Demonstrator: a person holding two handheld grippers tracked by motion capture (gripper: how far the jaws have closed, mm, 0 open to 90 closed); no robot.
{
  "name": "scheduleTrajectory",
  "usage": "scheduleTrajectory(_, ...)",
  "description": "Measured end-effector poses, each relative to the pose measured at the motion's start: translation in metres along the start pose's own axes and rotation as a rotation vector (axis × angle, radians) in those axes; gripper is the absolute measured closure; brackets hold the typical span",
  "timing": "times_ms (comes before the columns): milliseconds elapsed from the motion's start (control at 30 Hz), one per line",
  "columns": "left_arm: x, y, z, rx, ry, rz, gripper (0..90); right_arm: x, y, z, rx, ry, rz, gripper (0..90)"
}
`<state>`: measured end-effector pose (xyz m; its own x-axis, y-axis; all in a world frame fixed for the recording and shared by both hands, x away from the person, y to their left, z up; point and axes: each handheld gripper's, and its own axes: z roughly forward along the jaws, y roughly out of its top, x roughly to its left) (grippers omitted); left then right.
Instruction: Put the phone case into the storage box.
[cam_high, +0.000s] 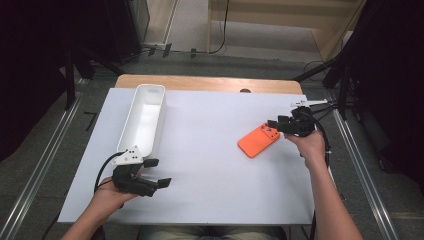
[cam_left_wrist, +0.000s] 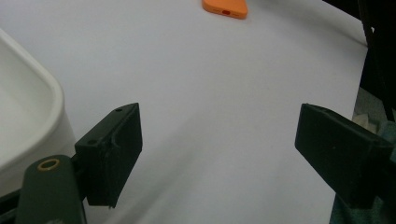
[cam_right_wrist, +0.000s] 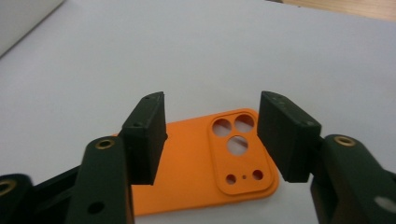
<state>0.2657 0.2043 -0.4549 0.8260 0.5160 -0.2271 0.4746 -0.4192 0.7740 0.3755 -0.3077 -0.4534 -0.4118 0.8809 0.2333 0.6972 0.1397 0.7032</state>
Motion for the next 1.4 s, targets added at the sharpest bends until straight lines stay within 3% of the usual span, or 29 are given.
scheduleTrajectory(200,0.0,0.0,-0.001,-0.004,0.003,0.002,14.7,-0.008,-0.002,0.008,0.009,-0.028,0.023,50.9)
scheduleTrajectory(333,0.001,0.0,0.0,-0.003,-0.001,-0.001,14.7,-0.015,-0.004,0.012,0.01,-0.02,0.049,56.9)
scheduleTrajectory(367,0.001,0.0,0.001,-0.004,-0.009,0.002,14.7,-0.018,-0.005,0.015,0.007,0.006,0.07,60.4)
scheduleTrajectory(467,0.002,0.001,0.001,-0.012,-0.019,0.002,14.7,-0.019,-0.006,0.019,0.025,0.0,0.067,64.6)
scheduleTrajectory(533,0.002,0.001,0.0,-0.014,-0.021,0.007,14.7,-0.019,-0.006,0.021,0.036,-0.018,0.056,70.6)
scheduleTrajectory(633,0.002,0.001,0.001,-0.014,-0.018,0.006,14.7,-0.024,-0.01,0.027,0.048,0.005,0.066,86.0)
scheduleTrajectory(700,0.002,0.001,0.0,-0.014,-0.019,0.009,14.7,-0.024,-0.011,0.029,0.058,-0.007,0.061,88.2)
scheduleTrajectory(800,0.001,0.001,0.0,-0.011,-0.017,0.009,14.7,-0.026,-0.011,0.032,0.059,-0.035,0.044,88.2)
scheduleTrajectory(1000,0.002,0.0,-0.001,-0.007,-0.017,0.006,14.7,-0.033,-0.014,0.037,0.09,-0.084,0.065,88.3)
scheduleTrajectory(1200,0.002,0.0,-0.002,-0.011,-0.017,0.004,14.7,-0.041,-0.018,0.038,0.106,-0.103,0.097,88.3)
scheduleTrajectory(1400,0.001,0.0,-0.003,-0.014,-0.018,0.004,14.7,-0.041,-0.019,0.039,0.116,-0.107,0.09,88.3)
